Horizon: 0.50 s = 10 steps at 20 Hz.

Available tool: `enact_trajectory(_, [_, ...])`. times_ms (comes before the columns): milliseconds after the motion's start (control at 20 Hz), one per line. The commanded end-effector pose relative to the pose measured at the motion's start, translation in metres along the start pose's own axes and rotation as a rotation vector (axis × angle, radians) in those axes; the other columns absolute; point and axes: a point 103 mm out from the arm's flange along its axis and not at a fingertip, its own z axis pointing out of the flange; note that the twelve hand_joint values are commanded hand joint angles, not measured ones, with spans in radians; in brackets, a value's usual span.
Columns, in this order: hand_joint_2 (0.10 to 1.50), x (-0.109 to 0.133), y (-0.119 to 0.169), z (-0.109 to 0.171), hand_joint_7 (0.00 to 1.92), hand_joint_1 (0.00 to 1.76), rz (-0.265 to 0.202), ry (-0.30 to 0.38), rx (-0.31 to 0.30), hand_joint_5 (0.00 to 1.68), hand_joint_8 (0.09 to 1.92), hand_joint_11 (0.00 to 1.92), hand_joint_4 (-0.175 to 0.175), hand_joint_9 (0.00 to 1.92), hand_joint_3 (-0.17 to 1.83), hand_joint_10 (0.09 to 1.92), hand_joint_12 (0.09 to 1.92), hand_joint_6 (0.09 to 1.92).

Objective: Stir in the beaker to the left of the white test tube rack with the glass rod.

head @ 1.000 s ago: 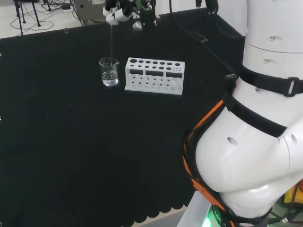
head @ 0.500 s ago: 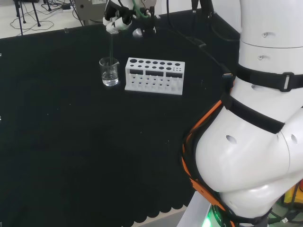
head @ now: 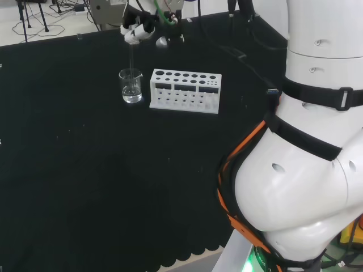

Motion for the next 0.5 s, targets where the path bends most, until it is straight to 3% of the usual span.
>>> enact_trajectory(50, [1.02,0.015,0.009,0.011,1.15,1.3,-0.031,0.0,0.019,1.2,1.05,1.34,-0.175,1.72,0.05,0.7,0.82,0.31])
enact_trajectory(200, [1.02,0.014,0.019,0.016,1.15,1.3,-0.023,0.011,0.022,1.2,1.05,1.34,-0.175,1.72,0.04,0.7,0.82,0.31])
enact_trajectory(500, [1.03,-0.009,0.036,0.015,1.15,1.3,-0.005,0.015,0.015,1.2,1.05,1.34,-0.175,1.72,0.04,0.7,0.82,0.31])
